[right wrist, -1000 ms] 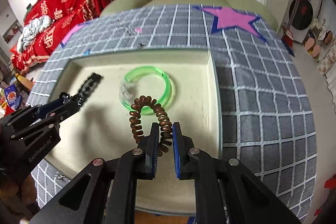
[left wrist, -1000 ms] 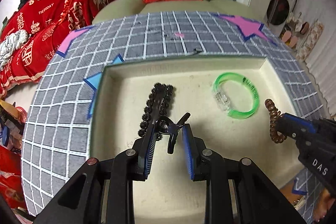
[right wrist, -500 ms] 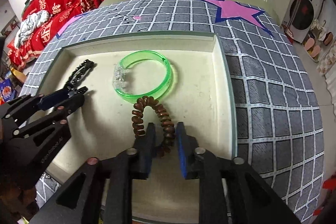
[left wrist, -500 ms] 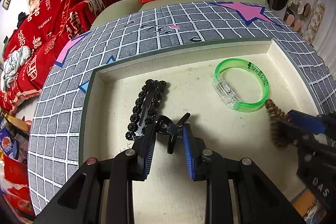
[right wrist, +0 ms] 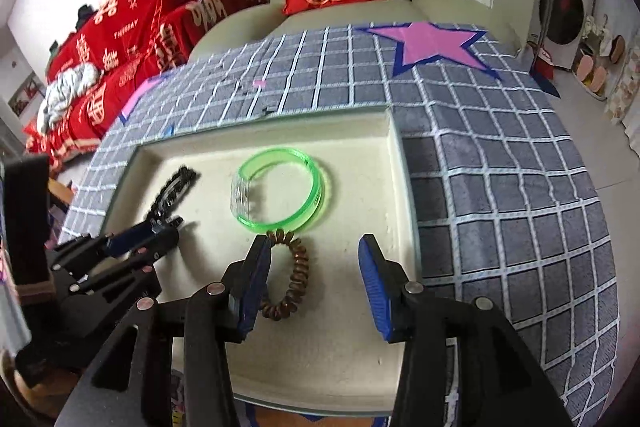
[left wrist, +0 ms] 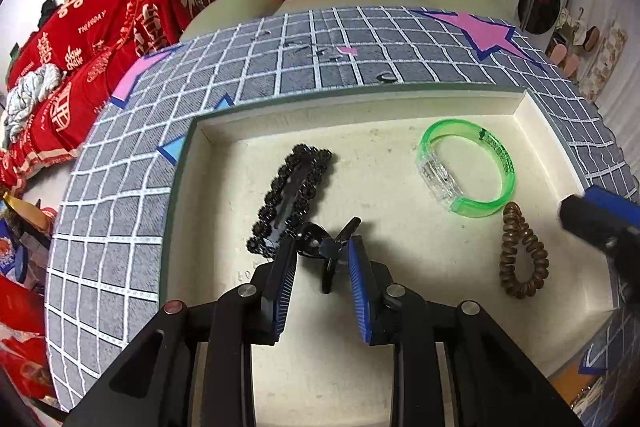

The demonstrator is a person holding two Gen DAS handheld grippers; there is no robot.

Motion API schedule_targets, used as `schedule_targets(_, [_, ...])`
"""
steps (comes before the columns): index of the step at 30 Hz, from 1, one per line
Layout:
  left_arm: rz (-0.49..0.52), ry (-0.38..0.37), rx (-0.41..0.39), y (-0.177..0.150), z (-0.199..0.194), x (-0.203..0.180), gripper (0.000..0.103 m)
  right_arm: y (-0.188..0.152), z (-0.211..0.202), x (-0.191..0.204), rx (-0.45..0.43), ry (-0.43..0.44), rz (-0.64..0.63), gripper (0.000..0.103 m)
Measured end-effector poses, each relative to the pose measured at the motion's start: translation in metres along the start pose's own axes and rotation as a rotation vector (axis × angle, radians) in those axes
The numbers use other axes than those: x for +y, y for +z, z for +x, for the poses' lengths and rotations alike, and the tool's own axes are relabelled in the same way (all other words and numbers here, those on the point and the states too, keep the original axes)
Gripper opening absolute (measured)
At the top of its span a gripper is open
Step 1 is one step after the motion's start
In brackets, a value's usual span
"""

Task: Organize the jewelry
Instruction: 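Carry both items into the tray and open both tools to release them, then withdraw both tools from the tray toward the remaining jewelry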

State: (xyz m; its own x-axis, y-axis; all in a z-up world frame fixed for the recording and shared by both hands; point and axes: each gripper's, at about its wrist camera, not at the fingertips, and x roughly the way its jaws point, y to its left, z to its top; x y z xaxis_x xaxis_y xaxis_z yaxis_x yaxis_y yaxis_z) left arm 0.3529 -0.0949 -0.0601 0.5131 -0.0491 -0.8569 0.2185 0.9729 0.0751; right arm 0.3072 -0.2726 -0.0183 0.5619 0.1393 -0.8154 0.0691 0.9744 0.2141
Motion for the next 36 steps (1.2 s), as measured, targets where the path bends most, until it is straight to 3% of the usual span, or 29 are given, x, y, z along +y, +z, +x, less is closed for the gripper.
schedule_targets(1, [-0.005,0.000,-0.004,0.000,-0.002,0.001,0.088,0.000,-0.002,-0.001,-0.005,0.000,0.003,0.049])
schedule_targets(2, [-0.017,0.010,-0.029,0.001,-0.006,0.002,0.103,0.001,-0.006,-0.003,-0.014,0.000,0.008,0.049])
schedule_targets(4, [-0.010,0.015,-0.072,0.002,-0.016,0.001,0.103,0.002,-0.010,-0.005,-0.022,0.003,0.013,0.049])
schedule_targets(12, [0.013,0.022,-0.108,0.000,-0.039,0.000,0.103,-0.003,-0.023,-0.011,-0.021,0.013,0.035,0.050])
schedule_targets(19, [0.026,0.019,-0.131,-0.021,-0.064,0.004,0.103,-0.018,-0.041,-0.011,-0.021,0.042,0.038,0.081])
schedule_targets(23, [0.027,0.004,-0.137,-0.041,-0.081,0.008,0.103,-0.029,-0.054,-0.009,-0.027,0.064,0.036,0.085])
schedule_targets(26, [0.033,0.012,-0.151,-0.059,-0.094,0.013,0.103,-0.039,-0.067,-0.008,-0.040,0.085,0.036,0.103])
schedule_targets(32, [0.027,0.005,-0.150,-0.093,-0.110,0.023,0.103,-0.060,-0.089,-0.010,-0.056,0.097,0.036,0.103])
schedule_targets(36, [0.023,0.008,-0.132,-0.111,-0.112,0.027,0.103,-0.076,-0.096,-0.011,-0.021,0.093,0.040,0.103])
